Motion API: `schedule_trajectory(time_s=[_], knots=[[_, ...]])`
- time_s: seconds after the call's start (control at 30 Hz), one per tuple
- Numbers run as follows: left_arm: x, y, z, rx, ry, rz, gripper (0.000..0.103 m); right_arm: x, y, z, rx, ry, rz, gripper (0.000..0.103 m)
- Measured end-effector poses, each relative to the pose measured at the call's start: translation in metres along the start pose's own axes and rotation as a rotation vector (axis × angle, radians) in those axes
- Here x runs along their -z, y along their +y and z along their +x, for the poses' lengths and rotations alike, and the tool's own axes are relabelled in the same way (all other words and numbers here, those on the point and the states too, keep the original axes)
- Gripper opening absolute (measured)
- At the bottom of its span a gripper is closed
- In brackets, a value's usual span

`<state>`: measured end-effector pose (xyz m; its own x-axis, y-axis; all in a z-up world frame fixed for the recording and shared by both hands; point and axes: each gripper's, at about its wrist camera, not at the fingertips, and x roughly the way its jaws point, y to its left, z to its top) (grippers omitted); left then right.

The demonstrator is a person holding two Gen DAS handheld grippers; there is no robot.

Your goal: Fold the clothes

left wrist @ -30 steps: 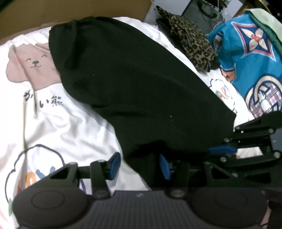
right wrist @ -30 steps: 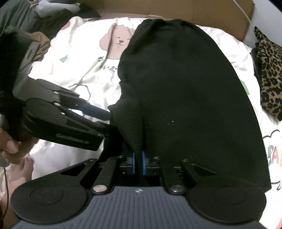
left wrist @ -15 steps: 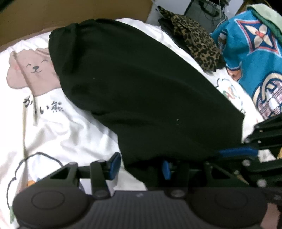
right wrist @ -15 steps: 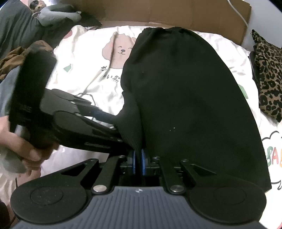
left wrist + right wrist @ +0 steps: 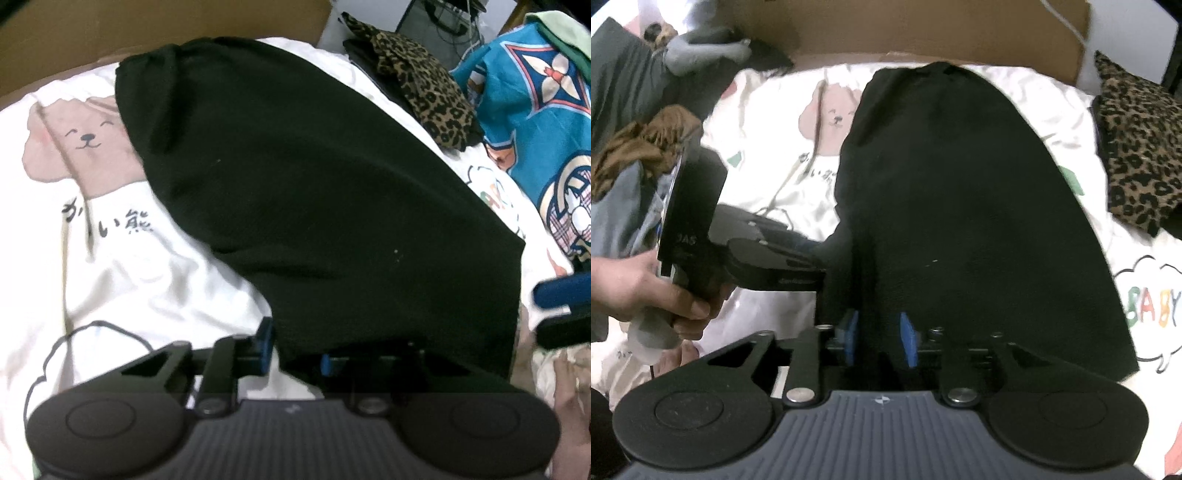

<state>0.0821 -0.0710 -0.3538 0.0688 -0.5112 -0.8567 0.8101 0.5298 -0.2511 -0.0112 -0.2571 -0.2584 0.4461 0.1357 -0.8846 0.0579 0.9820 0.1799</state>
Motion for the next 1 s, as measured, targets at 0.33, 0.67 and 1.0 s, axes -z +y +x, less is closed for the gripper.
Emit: schedule_trajectory(time_s=[0.33, 0.67, 1.0], knots=[[0.011, -0.003, -0.013, -0.015, -0.004, 0.046, 0.008, 0.025, -0.109, 0.046, 0.285, 0.095, 0.131, 0.035], [0.024, 0.009, -0.031, -0.023, 0.018, 0.035, 0.007, 0.040, -0.144, 0.070, 0.354, 0.177, 0.142, 0.035], [0.036, 0.048, -0.055, -0.047, 0.037, -0.090, 0.000, 0.040, -0.140, 0.068, 0.361, 0.179, 0.133, 0.036]])
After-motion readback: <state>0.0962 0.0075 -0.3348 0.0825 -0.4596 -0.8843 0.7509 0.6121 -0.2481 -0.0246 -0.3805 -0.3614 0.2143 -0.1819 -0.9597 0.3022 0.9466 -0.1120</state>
